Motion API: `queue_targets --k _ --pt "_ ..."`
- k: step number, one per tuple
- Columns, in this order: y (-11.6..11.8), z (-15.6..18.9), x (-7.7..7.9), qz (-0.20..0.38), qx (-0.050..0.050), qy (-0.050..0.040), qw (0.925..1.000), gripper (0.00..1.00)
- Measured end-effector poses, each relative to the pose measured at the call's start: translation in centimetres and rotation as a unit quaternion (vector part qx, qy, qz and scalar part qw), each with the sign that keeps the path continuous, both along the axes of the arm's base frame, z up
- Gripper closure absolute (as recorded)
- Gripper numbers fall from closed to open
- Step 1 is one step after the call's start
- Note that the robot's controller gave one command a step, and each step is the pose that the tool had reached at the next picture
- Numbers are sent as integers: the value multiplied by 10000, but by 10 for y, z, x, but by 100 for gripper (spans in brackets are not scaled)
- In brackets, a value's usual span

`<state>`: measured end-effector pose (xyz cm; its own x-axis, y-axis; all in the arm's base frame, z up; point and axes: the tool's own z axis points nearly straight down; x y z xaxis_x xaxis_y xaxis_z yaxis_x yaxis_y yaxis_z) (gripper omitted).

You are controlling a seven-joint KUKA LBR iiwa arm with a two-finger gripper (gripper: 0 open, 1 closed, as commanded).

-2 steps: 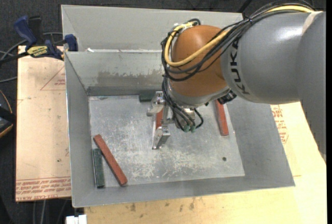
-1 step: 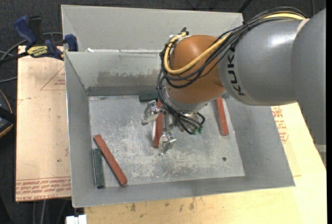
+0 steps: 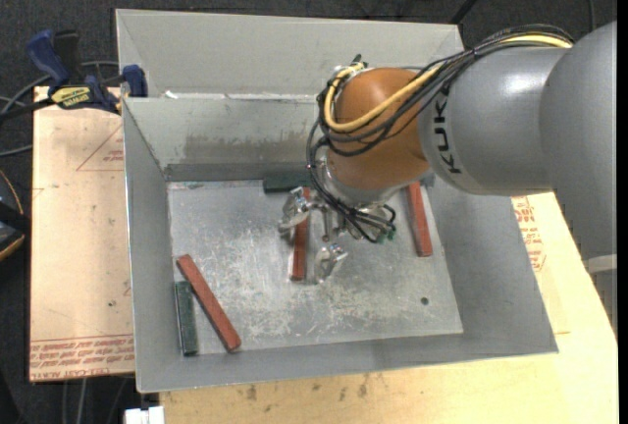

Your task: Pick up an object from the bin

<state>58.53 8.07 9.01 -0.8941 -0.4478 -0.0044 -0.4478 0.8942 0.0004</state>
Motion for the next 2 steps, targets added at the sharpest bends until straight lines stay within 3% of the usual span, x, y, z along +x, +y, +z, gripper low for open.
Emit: queue_targets --k 1,2 --pt "-10 -10 17 385 15 -3 9993 0" --pt "-7 -10 22 306 -17 -44 9995 100"
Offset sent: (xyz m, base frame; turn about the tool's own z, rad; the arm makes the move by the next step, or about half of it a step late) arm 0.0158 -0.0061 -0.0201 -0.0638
